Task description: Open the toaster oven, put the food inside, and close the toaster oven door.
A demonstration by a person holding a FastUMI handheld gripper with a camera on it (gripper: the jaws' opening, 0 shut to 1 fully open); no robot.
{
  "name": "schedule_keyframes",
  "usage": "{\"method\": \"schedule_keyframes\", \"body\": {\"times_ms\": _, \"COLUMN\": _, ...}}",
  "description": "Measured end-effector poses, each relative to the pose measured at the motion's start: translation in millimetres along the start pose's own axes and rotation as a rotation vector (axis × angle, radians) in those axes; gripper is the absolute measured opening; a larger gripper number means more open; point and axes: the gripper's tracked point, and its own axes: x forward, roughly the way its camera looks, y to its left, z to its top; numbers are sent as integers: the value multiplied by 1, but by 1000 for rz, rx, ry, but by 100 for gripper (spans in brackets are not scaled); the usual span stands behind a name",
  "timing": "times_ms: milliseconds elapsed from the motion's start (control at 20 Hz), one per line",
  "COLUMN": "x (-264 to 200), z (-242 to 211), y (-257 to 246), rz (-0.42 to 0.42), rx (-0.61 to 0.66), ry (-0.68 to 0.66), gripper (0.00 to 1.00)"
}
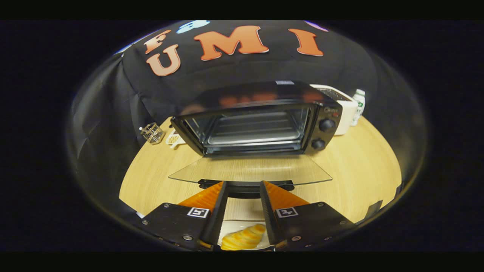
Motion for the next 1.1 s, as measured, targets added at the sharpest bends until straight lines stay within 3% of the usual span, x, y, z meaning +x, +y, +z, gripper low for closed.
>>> {"method": "schedule_keyframes", "body": {"times_ms": 200, "x": 22, "z": -39, "y": -6, "rz": -41, "rx": 16, "ry": 125, "gripper": 50}}
{"method": "schedule_keyframes", "body": {"times_ms": 450, "x": 38, "z": -54, "y": -9, "rz": -95, "rx": -48, "ry": 185, "gripper": 71}}
{"method": "schedule_keyframes", "body": {"times_ms": 650, "x": 42, "z": -59, "y": -8, "rz": -96, "rx": -71, "ry": 198, "gripper": 77}}
{"method": "schedule_keyframes", "body": {"times_ms": 800, "x": 31, "z": -57, "y": -3, "rz": -70, "rx": -44, "ry": 170, "gripper": 78}}
{"method": "schedule_keyframes", "body": {"times_ms": 950, "x": 4, "z": -58, "y": 8, "rz": -21, "rx": 29, "ry": 144, "gripper": 88}}
{"method": "schedule_keyframes", "body": {"times_ms": 1100, "x": -20, "z": -75, "y": 4, "rz": -52, "rx": 34, "ry": 164, "gripper": 94}}
